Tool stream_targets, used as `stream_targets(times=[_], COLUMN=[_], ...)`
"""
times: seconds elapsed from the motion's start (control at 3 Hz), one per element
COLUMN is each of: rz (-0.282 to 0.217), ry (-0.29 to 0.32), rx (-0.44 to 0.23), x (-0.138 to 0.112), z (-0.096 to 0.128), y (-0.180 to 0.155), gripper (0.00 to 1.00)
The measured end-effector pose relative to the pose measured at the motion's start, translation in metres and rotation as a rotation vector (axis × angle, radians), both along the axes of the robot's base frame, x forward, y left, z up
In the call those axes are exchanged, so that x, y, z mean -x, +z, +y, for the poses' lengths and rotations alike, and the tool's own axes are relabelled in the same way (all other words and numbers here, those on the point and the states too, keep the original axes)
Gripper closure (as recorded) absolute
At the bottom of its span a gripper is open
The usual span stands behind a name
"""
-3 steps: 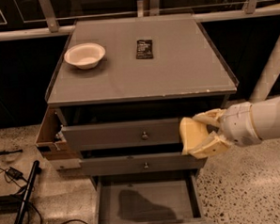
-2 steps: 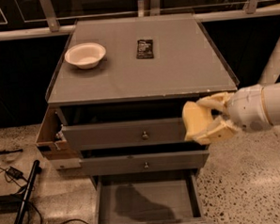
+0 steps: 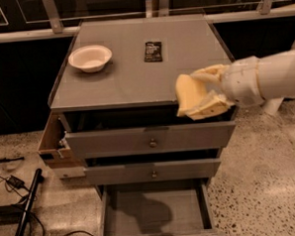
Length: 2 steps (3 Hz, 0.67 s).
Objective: Pick sponge from bottom drawer and place on counter
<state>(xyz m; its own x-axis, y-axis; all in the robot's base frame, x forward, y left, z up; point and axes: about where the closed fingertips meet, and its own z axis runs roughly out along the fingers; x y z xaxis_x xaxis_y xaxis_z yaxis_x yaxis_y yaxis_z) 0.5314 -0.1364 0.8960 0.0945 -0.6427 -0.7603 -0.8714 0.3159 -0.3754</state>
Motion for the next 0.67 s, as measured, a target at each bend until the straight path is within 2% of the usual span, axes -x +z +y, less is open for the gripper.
stream_targets(times=[0.33,0.67], rz=[-0.05,-0.052], ry=[0.035,0.039], rx=[0.003,0.004], x=[-0.0266,-0.0298], z=[0.0228,0.0273], y=[0.0119,0.0132], gripper=[1.0,1.0])
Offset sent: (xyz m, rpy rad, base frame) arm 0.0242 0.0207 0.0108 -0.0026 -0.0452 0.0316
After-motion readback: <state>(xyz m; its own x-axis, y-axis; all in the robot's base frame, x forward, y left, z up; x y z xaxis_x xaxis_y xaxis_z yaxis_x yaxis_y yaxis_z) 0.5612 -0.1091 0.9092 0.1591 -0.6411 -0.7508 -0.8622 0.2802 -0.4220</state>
